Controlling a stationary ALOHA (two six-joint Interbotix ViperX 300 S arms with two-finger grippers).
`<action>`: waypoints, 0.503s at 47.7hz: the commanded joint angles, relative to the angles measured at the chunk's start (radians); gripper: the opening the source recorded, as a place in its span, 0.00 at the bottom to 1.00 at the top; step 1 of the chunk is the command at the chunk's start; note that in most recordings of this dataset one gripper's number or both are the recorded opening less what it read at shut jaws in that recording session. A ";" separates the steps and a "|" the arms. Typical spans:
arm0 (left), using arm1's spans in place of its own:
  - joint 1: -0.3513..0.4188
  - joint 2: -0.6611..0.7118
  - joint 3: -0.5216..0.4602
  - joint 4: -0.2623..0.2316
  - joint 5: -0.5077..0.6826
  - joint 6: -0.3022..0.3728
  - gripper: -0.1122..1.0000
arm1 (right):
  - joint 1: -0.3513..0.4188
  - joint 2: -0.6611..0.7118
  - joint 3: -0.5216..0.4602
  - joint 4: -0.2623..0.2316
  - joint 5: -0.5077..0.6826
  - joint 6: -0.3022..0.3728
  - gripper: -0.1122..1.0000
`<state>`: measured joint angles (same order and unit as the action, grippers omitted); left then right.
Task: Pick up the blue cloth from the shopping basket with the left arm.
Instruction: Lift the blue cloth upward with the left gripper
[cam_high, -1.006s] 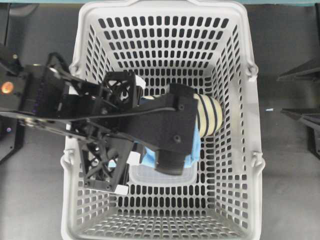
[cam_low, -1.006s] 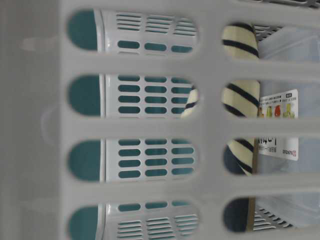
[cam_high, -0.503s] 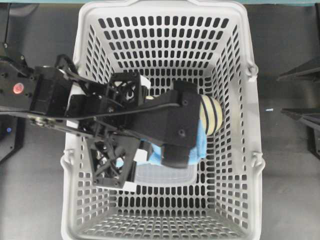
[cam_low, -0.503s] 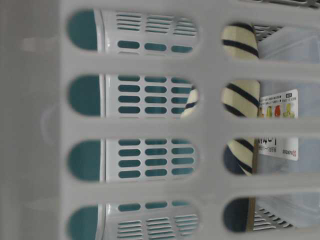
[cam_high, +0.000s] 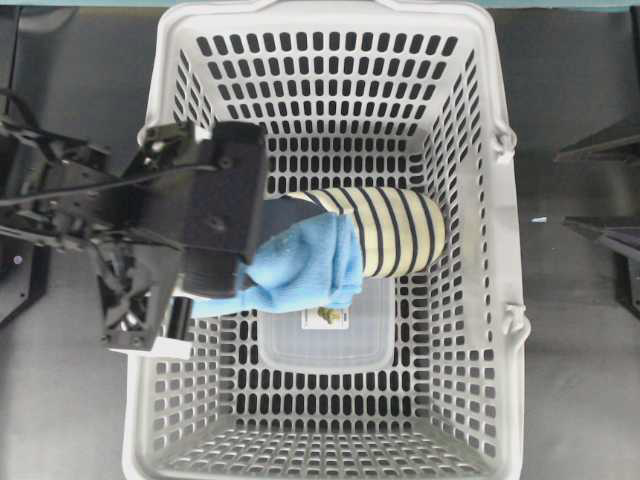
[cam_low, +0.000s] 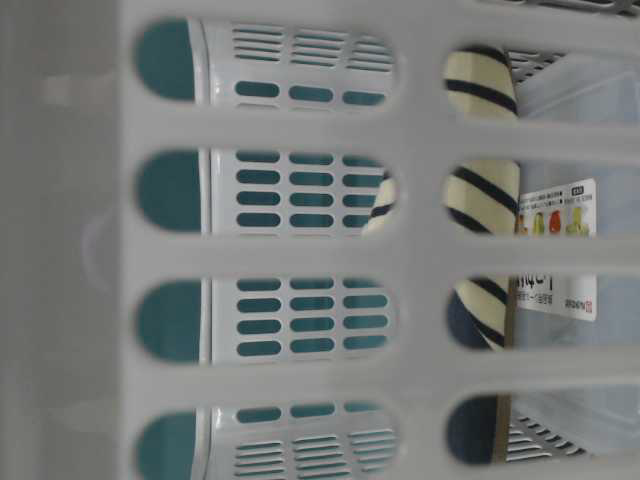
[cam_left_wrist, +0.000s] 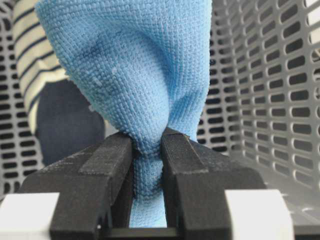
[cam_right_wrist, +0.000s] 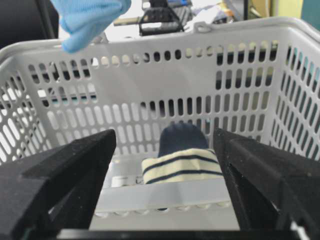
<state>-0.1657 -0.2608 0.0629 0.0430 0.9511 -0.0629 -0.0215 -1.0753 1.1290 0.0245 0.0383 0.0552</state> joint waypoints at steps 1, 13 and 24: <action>0.005 -0.023 -0.006 0.005 -0.011 0.003 0.21 | -0.002 0.006 -0.009 0.005 -0.011 0.002 0.78; 0.005 -0.005 -0.003 0.005 -0.017 -0.002 0.21 | -0.002 0.006 -0.005 0.006 -0.011 0.002 0.78; 0.003 0.011 -0.003 0.005 -0.041 -0.005 0.21 | 0.000 0.006 0.003 0.006 -0.011 0.034 0.78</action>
<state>-0.1580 -0.2424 0.0675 0.0430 0.9327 -0.0660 -0.0199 -1.0769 1.1382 0.0276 0.0383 0.0798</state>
